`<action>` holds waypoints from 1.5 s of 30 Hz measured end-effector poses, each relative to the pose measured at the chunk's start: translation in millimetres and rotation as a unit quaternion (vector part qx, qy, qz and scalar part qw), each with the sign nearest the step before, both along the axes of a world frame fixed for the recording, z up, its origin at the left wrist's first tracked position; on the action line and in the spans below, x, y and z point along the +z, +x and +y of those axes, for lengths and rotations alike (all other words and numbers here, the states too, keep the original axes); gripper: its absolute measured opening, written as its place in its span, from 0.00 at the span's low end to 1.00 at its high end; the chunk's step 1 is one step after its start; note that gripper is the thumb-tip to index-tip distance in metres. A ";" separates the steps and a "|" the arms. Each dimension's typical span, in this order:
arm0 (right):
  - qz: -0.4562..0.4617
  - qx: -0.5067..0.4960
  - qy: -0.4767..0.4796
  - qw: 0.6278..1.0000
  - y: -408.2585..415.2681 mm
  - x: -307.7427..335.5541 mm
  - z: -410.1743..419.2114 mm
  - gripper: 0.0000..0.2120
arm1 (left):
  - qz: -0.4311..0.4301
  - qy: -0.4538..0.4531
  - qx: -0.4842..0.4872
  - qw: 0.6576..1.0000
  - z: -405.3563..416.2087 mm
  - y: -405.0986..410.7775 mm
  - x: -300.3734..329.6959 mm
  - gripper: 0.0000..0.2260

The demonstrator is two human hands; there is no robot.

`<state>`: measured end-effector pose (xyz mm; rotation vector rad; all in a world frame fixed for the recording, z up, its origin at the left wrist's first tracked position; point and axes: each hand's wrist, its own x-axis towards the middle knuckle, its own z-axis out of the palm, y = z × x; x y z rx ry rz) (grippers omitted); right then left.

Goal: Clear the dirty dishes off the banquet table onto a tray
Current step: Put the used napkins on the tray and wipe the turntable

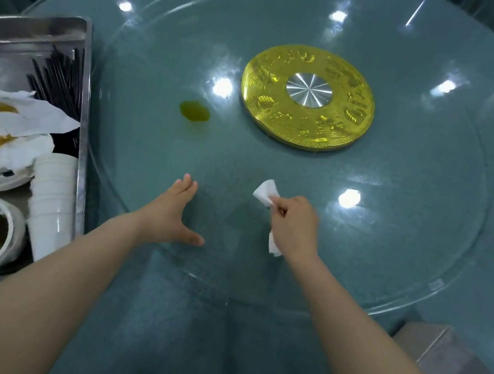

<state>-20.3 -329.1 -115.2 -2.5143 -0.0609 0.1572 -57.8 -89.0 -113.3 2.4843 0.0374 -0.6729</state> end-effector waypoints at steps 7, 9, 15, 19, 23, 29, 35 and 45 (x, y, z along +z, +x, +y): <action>-0.029 -0.099 -0.014 0.995 80.1 9.3 -1.6 0.14 | 0.019 -0.041 0.009 0.999 0.7 -0.2 2.9 0.54; -0.011 -0.065 -0.046 0.997 80.0 2.8 12.1 0.13 | 0.029 -0.056 0.028 0.998 1.7 0.4 5.0 0.51; -0.008 0.072 0.033 0.997 21.7 -12.8 62.1 0.18 | 0.002 0.005 0.005 1.000 -12.6 -3.5 11.4 0.50; 0.013 0.083 0.057 0.995 -9.3 -13.7 52.5 0.18 | 0.009 0.048 -0.037 0.998 -21.8 -8.1 14.0 0.49; 0.056 0.039 0.083 0.994 -20.2 -7.5 29.9 0.18 | 0.003 0.076 -0.089 0.993 -41.8 -18.7 15.1 0.50; 0.048 -0.037 0.070 0.996 -50.5 -4.5 -14.0 0.17 | 0.002 0.071 -0.152 0.986 -76.7 -28.3 16.5 0.46; 0.063 -0.185 0.043 0.980 -64.1 0.8 -50.9 0.18 | -0.074 0.047 -0.157 0.984 -106.7 -34.7 13.5 0.40; 0.065 -0.251 0.047 0.965 -56.0 6.9 -42.1 0.10 | -0.098 0.086 0.007 0.991 -28.2 10.2 7.1 0.55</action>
